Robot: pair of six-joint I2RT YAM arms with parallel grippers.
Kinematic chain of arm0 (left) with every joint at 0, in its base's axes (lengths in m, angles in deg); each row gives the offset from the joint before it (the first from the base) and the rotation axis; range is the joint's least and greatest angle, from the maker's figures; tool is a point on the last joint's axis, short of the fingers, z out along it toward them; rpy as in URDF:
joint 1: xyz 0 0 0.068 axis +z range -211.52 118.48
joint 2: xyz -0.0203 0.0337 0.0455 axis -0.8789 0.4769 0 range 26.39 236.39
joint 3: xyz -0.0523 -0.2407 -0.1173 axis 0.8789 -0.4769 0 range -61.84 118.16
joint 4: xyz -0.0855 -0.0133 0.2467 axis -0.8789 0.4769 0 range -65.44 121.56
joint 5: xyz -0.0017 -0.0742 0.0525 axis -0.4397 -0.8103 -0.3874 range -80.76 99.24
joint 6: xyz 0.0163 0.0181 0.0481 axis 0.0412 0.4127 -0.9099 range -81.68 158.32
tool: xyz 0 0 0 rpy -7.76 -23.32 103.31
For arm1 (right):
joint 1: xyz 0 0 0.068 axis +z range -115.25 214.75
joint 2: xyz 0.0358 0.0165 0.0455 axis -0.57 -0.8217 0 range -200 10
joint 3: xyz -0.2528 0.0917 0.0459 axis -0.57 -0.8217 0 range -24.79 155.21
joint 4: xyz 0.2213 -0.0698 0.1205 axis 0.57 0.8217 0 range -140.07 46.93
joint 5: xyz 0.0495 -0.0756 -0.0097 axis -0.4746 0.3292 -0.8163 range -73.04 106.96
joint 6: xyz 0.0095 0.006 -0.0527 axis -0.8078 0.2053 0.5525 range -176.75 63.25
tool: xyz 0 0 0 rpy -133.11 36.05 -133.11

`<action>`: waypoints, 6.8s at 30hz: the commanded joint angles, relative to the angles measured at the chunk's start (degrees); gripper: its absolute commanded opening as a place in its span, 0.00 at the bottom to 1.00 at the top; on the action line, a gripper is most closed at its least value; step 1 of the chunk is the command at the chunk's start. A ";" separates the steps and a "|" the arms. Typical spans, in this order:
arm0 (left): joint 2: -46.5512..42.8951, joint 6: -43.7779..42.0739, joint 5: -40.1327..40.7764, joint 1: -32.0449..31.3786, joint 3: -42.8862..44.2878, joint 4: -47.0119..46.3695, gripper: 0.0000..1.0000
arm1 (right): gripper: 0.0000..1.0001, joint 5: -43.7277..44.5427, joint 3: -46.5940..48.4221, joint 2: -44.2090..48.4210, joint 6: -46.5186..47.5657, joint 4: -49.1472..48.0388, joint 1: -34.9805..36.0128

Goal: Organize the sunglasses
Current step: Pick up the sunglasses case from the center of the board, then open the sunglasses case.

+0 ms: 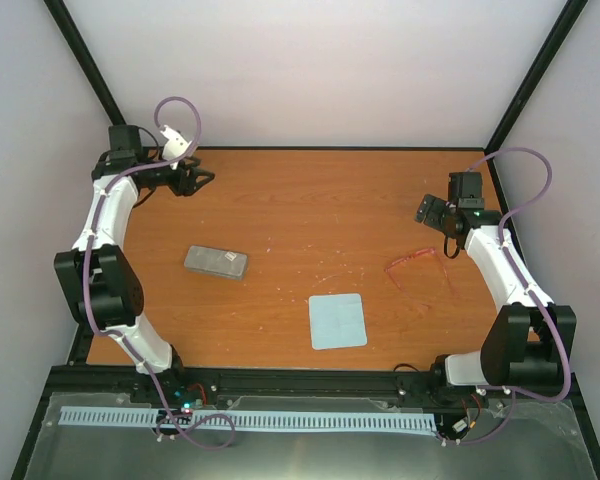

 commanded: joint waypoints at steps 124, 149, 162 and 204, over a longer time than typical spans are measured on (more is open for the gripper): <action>4.42 -62.16 31.30 -9.06 -21.07 13.77 0.49 | 1.00 -24.60 -6.83 -9.53 -1.01 -9.65 0.01; 34.86 8.23 -37.73 -11.21 47.49 26.71 0.45 | 0.46 -59.93 10.89 -27.35 -40.06 -77.74 7.91; 21.73 48.95 -50.15 -15.80 24.66 -15.92 0.41 | 0.97 -47.08 50.69 -33.44 -5.23 -15.84 22.22; 21.22 44.89 -56.14 -17.05 24.63 -8.31 0.36 | 0.89 -63.10 35.76 -31.38 -22.04 -47.86 24.29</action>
